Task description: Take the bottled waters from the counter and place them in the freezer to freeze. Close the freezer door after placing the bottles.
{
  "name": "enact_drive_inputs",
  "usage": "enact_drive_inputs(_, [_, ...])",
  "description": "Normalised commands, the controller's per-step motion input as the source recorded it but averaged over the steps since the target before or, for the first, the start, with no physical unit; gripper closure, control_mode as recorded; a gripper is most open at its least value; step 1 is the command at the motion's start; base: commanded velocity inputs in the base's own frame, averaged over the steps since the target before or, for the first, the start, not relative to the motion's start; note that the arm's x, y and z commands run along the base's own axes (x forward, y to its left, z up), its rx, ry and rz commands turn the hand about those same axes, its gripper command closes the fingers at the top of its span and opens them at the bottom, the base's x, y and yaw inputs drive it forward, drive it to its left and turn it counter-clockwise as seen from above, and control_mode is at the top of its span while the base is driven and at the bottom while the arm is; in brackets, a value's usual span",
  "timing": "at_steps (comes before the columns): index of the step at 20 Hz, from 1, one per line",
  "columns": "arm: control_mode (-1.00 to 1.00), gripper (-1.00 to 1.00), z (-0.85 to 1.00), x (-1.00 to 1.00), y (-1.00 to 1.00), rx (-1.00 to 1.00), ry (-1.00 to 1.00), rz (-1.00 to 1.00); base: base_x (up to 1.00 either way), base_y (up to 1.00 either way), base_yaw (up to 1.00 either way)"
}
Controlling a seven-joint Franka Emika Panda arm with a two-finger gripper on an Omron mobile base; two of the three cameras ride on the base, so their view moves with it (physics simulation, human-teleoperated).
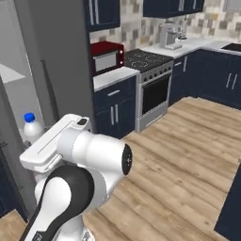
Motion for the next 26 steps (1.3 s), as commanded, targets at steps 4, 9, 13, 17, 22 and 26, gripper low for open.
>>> enact_drive_inputs(4, [1.0, 1.0, 0.0, 0.0, 0.0, 0.0, 0.0, 0.0, 0.46, -0.3, 0.53])
enact_drive_inputs(9, [1.0, 1.0, 0.0, 0.0, 0.0, 0.0, 0.0, 0.0, 0.47, -0.38, 0.67])
enact_drive_inputs(13, [1.0, 1.0, 0.0, 0.0, 0.0, 0.0, 0.0, 0.0, 0.6, -0.72, 0.62])
enact_drive_inputs(17, [1.0, 1.0, 0.0, 0.0, 0.0, 0.0, 0.0, 0.0, 0.35, -0.58, 0.61])
enact_drive_inputs(22, [1.0, 1.0, 0.0, 0.0, 0.0, 0.0, 0.0, 0.0, 0.37, -0.27, 0.6])
enact_drive_inputs(26, [1.0, 1.0, 0.0, 0.0, 0.0, 0.0, 0.0, 0.0, 0.47, -0.18, 0.65])
